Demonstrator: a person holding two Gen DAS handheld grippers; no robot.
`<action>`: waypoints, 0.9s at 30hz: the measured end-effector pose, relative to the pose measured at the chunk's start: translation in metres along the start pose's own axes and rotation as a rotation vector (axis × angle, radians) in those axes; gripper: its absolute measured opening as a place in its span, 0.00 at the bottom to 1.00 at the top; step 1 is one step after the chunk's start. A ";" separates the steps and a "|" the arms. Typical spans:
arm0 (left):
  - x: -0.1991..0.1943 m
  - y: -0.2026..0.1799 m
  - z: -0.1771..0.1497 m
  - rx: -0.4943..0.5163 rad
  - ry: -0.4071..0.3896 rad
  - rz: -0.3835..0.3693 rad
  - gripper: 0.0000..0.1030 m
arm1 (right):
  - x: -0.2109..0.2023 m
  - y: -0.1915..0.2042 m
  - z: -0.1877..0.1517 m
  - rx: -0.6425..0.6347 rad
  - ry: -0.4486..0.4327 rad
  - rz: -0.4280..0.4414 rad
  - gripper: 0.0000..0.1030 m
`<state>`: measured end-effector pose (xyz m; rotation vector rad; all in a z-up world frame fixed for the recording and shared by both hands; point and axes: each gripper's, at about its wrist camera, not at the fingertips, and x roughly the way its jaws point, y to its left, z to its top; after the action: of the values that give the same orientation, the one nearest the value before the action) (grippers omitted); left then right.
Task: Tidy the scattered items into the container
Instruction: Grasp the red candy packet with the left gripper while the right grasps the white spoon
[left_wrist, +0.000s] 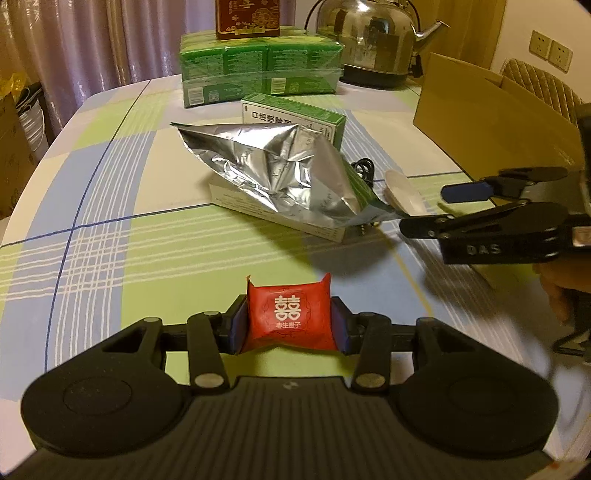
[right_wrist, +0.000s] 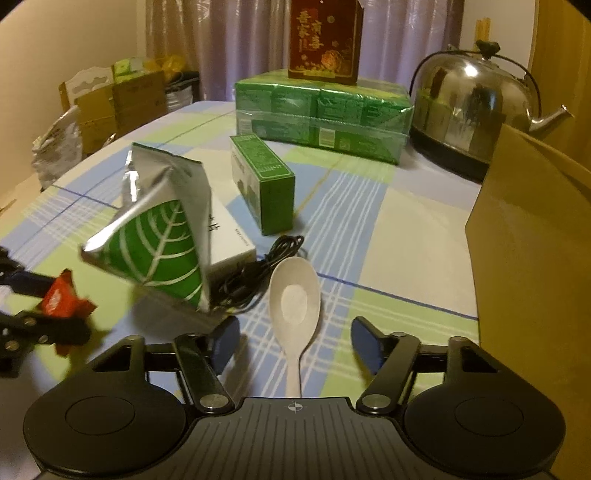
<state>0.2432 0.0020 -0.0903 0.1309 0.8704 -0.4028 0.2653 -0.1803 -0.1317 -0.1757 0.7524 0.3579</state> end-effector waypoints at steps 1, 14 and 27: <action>0.001 0.001 0.000 -0.008 -0.001 -0.003 0.39 | 0.003 0.000 0.001 0.003 0.001 0.001 0.57; -0.003 -0.003 -0.004 -0.028 -0.016 -0.045 0.39 | -0.004 0.002 -0.001 -0.002 -0.003 -0.013 0.29; -0.022 -0.043 -0.015 0.062 -0.036 -0.097 0.39 | -0.089 0.006 -0.018 0.087 -0.059 -0.019 0.29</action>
<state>0.2025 -0.0271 -0.0807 0.1389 0.8314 -0.5217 0.1916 -0.2028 -0.0826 -0.0905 0.7064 0.3103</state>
